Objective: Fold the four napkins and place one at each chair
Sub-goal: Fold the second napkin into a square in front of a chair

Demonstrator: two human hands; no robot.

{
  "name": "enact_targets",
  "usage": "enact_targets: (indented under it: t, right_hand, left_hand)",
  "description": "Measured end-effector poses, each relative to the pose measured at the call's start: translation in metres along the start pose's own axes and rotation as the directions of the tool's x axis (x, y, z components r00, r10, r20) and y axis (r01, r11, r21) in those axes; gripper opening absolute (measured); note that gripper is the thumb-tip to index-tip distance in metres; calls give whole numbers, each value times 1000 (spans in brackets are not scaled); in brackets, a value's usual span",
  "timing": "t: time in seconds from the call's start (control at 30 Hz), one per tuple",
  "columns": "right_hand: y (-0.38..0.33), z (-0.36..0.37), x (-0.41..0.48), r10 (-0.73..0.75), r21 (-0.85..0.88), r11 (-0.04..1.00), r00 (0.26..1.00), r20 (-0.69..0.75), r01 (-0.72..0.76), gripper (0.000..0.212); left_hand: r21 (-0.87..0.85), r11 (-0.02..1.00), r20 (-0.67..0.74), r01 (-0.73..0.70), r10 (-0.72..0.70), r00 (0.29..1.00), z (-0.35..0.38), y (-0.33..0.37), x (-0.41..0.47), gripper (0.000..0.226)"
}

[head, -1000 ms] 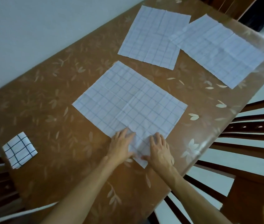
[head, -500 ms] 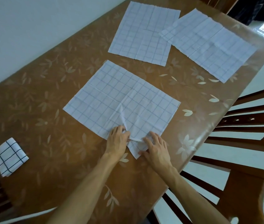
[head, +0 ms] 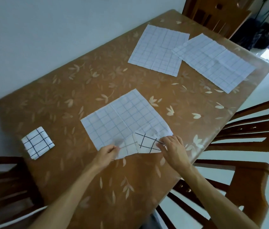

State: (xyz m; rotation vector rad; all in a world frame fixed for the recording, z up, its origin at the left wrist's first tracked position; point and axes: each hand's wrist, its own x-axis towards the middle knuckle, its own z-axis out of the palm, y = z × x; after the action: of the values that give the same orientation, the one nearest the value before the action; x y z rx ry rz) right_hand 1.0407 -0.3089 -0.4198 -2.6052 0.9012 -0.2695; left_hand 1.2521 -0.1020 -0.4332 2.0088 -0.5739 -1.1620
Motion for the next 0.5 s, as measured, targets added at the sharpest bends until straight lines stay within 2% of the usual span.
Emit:
enact_targets:
  t: [0.07,0.17,0.2,0.23,0.3,0.37,0.5]
  right_hand:
    - [-18,-5,-8,-36,14,999,999,36,35,10]
    - [-49,-7,-23,-128,40,991,991,23,127,6]
    - [-60,-7,-29,-166,42,985,986,14,166,6]
    - [-71,-6,-34,-205,37,978,979,12,205,7]
    - [-90,-5,-43,-266,31,964,963,28,266,9]
    - [-103,-8,-52,-303,22,953,952,35,302,11]
    - [-112,-24,-67,-316,28,949,947,52,315,15]
  left_hand:
    - [-12,1000,15,-22,22,1000,1,1,-31,59]
    - [99,985,-3,-140,141,990,10,9,-70,92]
    - [142,973,-19,-181,186,982,13,11,-78,96]
    - [194,955,-38,-224,236,971,15,14,-86,94]
    - [374,879,-85,-297,351,932,15,17,-95,67]
    - [524,799,-118,-295,411,904,7,13,-103,44]
    - [602,771,-76,-208,315,946,-21,-12,-117,27]
